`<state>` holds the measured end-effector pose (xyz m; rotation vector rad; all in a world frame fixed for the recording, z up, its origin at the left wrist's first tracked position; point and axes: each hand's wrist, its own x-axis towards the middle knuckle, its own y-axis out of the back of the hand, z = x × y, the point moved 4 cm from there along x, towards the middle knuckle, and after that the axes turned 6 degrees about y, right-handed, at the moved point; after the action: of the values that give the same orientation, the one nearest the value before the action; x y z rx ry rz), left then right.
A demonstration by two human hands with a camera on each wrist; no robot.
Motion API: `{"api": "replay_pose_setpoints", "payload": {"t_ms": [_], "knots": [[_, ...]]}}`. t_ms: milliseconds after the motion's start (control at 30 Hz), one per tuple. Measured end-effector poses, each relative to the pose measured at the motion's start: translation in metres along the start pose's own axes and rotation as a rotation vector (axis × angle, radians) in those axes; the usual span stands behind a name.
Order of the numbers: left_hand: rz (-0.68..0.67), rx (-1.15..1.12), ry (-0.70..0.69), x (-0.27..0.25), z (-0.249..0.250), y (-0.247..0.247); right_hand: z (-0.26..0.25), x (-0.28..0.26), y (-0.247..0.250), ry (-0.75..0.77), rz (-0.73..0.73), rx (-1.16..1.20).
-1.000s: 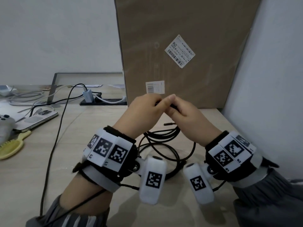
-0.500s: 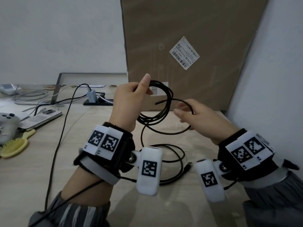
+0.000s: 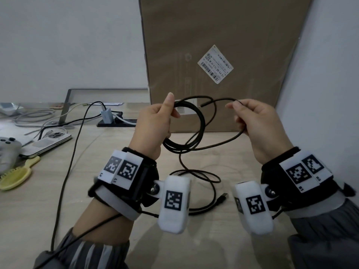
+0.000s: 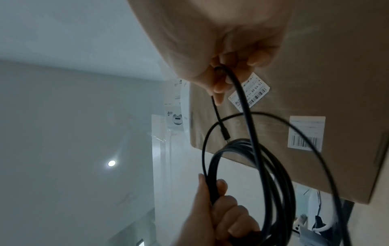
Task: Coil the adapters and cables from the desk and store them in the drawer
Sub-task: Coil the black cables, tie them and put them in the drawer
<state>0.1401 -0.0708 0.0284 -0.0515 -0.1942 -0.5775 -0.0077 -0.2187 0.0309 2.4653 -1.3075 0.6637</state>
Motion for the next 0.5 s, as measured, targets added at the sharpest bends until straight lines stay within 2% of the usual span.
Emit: {"api": "replay_pose_setpoints", "payload": {"t_ms": [100, 167, 233, 333, 500], "knots": [[0.146, -0.034, 0.006, 0.006, -0.006, 0.009, -0.008, -0.001, -0.004, 0.070, -0.094, 0.071], [0.172, -0.078, 0.038, 0.009, -0.010, 0.013, -0.012, -0.002, -0.005, 0.108, -0.142, 0.059], [0.111, -0.091, 0.078, 0.012, -0.013, 0.013, -0.014, -0.002, -0.003, 0.130, -0.107, -0.013], [-0.046, 0.040, 0.058, 0.008, -0.009, 0.007, -0.011, -0.002, 0.002, 0.148, -0.058, -0.111], [-0.287, 0.546, -0.147, -0.012, 0.006, -0.008, -0.003, -0.004, 0.000, 0.097, -0.149, -0.171]]}}
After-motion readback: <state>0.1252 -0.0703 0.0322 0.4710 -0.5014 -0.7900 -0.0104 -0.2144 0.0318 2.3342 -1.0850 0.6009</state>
